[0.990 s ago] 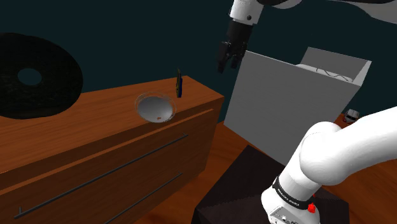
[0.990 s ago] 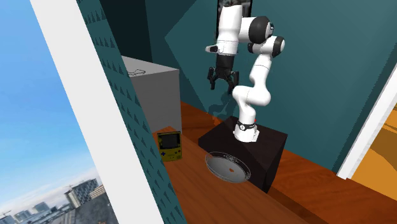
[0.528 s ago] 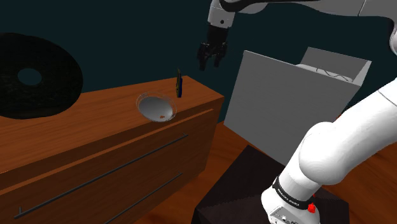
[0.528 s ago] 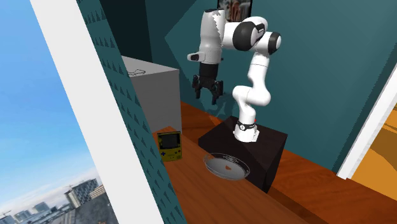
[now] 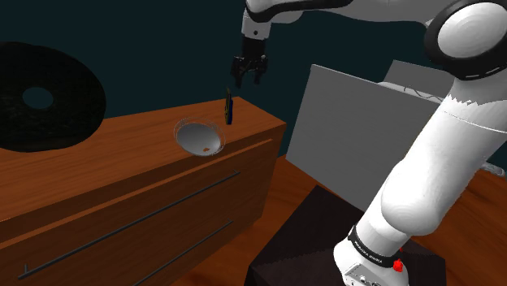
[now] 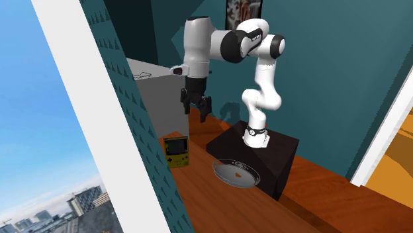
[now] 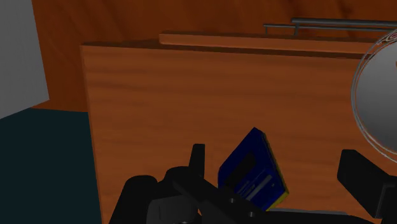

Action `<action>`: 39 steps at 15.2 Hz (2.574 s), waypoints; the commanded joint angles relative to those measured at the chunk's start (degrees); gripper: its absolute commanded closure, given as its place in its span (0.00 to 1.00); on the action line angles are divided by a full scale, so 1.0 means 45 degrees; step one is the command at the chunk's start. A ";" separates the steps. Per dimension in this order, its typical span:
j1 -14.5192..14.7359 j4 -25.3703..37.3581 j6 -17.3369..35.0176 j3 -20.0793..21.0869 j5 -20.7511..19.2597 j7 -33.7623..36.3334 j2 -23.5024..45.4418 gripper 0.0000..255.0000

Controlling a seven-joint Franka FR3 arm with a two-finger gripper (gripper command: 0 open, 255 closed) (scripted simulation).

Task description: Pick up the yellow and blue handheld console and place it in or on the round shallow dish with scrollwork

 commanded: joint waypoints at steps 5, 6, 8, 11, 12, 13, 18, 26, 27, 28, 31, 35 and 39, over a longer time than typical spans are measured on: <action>-0.0132 0.3698 -0.0469 -0.0136 -0.0018 0.0109 0.3421 0.00; -0.0159 0.4449 -0.0644 -0.0160 -0.0013 0.0119 0.4030 0.00; -0.0217 0.6131 -0.1093 -0.0208 0.0006 0.0133 0.5329 0.00; -0.0277 0.7548 -0.1405 -0.0247 0.0027 0.0141 0.6487 0.00; -0.0281 0.7320 -0.1211 -0.0247 0.0026 0.0144 0.6453 0.00; -0.0284 0.7120 -0.1030 -0.0248 0.0025 0.0147 0.6433 0.00; -0.0301 0.6255 -0.0216 -0.0252 0.0021 0.0158 0.6382 0.00; -0.0301 0.6258 -0.0219 -0.0252 0.0021 0.0157 0.6382 1.00; -0.0301 0.6258 -0.0219 -0.0252 0.0021 0.0157 0.6382 1.00; -0.0301 0.6257 -0.0219 -0.0252 0.0021 0.0157 0.6382 1.00; -0.0300 0.6261 -0.0220 -0.0252 0.0021 0.0159 0.6385 1.00; -0.0301 0.6255 -0.0216 -0.0252 0.0021 0.0158 0.6382 1.00; -0.0302 0.7057 -0.0944 -0.0253 0.0028 0.0127 0.6456 1.00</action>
